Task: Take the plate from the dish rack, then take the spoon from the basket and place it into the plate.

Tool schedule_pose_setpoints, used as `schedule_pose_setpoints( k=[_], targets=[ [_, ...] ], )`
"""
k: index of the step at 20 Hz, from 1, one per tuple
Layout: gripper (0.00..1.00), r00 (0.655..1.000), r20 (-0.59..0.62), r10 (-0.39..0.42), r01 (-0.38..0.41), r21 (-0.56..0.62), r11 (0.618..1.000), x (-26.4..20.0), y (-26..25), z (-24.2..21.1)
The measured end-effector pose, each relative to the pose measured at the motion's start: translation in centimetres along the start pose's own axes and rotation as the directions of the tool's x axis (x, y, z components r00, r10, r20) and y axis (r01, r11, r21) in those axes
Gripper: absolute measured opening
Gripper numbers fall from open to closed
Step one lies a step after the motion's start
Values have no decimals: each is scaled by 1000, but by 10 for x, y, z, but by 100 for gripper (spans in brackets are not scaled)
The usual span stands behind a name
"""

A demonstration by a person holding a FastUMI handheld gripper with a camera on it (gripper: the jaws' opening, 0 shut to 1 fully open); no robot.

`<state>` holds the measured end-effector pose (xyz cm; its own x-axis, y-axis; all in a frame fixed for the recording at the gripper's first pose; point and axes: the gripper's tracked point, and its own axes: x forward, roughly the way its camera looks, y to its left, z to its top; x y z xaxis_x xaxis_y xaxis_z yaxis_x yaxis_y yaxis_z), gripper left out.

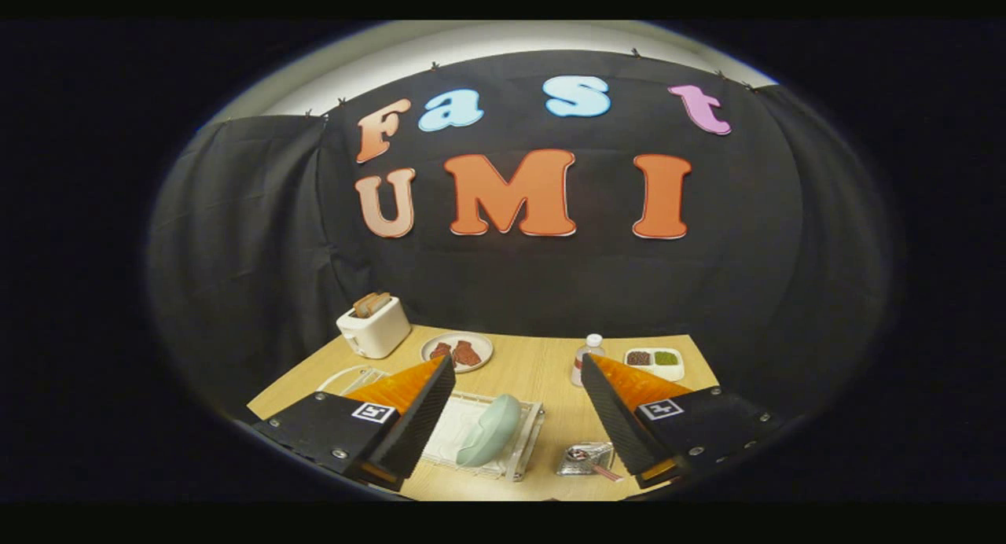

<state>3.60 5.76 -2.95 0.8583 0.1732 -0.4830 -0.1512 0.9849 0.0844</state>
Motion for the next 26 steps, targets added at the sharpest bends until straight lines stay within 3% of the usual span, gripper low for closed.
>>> schedule_pose_setpoints(
  k=[5, 8, 13, 19, 26],
  targets=[
    [96, 985, -165, 46, -44, 17, 999, 26, 9, -40],
    [90, 958, -282, 51, -39, 48, 998, 38, 13, -68],
    [88, 899, -433, 66, -42, 64, 997, 53, 19, -111],
    [75, 805, -591, 52, 17, 110, 994, 74, 18, -155],
    [49, 758, -652, -3, 63, 70, 996, 94, 18, -176]
  ],
)
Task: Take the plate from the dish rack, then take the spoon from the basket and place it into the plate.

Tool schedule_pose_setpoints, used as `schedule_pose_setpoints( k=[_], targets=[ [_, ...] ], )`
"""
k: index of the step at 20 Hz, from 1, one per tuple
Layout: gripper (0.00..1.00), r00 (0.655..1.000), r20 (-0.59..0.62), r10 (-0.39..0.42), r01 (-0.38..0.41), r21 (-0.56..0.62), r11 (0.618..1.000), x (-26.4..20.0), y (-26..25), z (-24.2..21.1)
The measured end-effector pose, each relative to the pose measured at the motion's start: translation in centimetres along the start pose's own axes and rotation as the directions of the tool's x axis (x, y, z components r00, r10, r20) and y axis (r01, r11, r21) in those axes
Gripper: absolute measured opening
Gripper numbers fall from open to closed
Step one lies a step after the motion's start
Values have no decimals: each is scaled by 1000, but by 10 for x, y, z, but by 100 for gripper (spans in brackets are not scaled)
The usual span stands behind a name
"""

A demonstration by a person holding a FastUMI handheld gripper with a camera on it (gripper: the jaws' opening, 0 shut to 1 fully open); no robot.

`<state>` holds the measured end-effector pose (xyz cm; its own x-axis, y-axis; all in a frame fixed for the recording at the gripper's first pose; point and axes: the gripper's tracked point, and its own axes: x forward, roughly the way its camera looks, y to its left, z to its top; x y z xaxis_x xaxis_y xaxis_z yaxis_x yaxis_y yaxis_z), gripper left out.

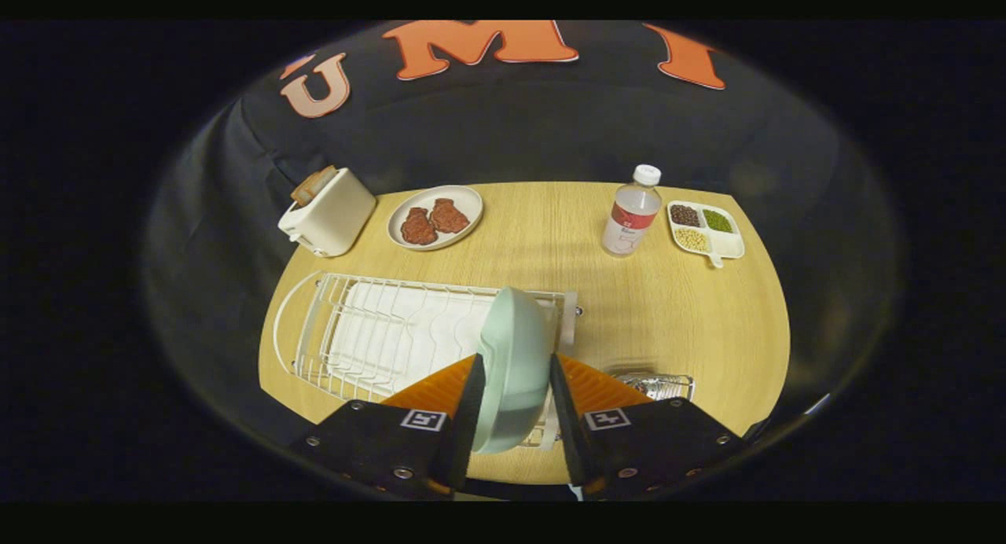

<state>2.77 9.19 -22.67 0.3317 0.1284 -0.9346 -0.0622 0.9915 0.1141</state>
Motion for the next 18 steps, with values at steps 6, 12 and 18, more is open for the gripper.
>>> schedule_pose_setpoints(
  k=[6, 12, 18],
  targets=[
    [36, 996, -40, -79, 79, -6, 997, 10, 1, -5],
    [28, 986, -42, -161, 160, -24, 987, 4, -1, -1],
    [22, 951, 50, -306, 309, -82, 948, -11, -18, 17]
  ],
)
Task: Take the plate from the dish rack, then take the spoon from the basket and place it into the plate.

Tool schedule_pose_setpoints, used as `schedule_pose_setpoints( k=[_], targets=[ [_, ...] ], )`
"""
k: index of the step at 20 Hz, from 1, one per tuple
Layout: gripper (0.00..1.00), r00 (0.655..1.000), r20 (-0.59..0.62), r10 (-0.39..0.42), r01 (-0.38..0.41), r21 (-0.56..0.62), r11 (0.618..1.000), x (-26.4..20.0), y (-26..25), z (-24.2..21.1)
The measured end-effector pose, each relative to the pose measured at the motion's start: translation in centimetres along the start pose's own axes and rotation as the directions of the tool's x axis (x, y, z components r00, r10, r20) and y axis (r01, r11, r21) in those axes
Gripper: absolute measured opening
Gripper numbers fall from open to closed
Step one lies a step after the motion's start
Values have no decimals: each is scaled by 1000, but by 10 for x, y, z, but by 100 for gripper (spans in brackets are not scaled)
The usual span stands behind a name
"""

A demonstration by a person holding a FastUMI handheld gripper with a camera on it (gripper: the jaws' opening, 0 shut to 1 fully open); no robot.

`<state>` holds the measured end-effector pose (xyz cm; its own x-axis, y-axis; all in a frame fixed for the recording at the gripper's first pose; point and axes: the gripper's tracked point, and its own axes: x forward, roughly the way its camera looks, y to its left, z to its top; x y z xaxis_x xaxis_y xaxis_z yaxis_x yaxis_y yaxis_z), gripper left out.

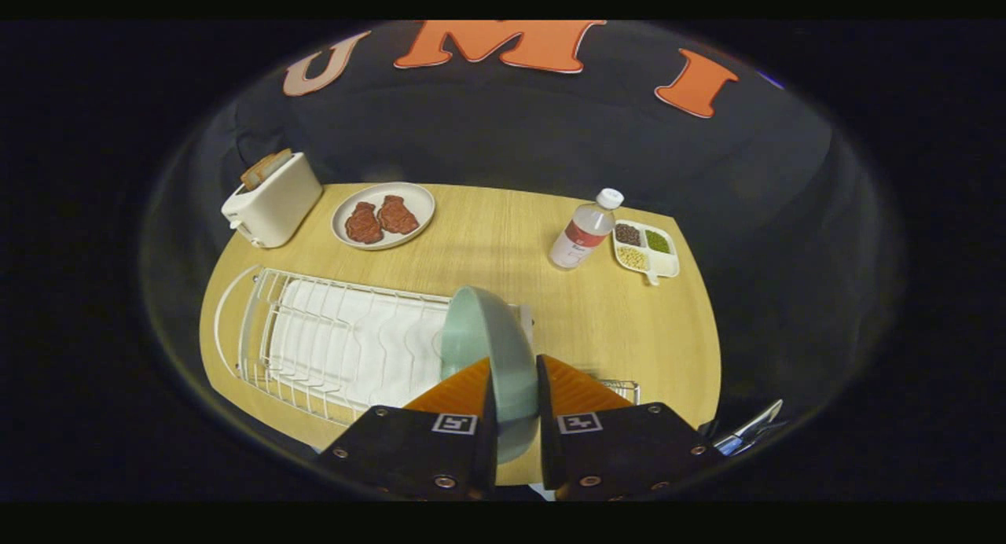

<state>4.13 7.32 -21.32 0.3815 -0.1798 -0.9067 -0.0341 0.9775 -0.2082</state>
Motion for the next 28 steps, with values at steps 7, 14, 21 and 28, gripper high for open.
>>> schedule_pose_setpoints(
  k=[7, 14, 21, 28],
  targets=[
    [17, 1000, 21, -5, 4, 46, 999, -19, -6, -5],
    [17, 996, 26, 88, -90, 106, 990, -47, -7, -31],
    [17, 985, 23, 173, -174, 185, 967, -64, -19, -73],
    [17, 950, 11, 313, -303, 281, 911, -70, -23, -133]
  ],
)
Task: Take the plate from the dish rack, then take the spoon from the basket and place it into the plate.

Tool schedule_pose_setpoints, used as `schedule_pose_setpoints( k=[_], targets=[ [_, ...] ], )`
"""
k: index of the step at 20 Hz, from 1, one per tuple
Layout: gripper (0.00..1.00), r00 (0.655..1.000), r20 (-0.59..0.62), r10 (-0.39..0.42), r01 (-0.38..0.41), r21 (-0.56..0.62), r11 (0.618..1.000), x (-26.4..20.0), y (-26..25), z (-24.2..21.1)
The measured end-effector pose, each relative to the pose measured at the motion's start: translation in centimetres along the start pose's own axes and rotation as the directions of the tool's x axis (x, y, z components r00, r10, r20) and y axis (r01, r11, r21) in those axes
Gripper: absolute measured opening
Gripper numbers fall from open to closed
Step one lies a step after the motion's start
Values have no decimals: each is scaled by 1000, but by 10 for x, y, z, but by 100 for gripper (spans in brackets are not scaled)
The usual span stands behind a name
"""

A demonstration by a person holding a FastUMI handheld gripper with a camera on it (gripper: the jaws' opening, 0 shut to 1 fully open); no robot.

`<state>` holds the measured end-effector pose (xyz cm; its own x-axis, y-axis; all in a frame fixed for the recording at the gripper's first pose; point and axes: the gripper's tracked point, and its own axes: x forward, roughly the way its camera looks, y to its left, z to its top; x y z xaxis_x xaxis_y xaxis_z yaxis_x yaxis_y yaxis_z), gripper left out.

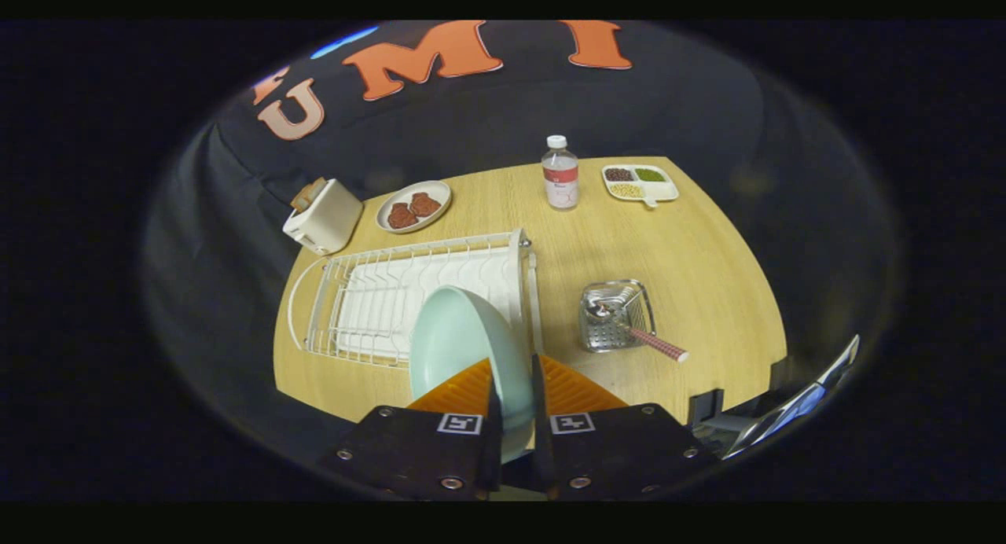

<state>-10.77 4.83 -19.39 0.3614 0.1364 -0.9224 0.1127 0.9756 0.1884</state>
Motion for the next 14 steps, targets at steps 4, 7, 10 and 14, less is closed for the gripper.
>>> schedule_pose_setpoints(
  k=[4, 7, 10, 14],
  targets=[
    [17, 998, -10, 67, -66, 74, 995, -2, -15, -25],
    [17, 994, -8, 109, -108, 104, 989, 0, -24, -41],
    [17, 987, -7, 161, -159, 123, 980, 4, -31, -57],
    [17, 978, -24, 206, -199, 168, 965, 21, -38, -86]
  ],
)
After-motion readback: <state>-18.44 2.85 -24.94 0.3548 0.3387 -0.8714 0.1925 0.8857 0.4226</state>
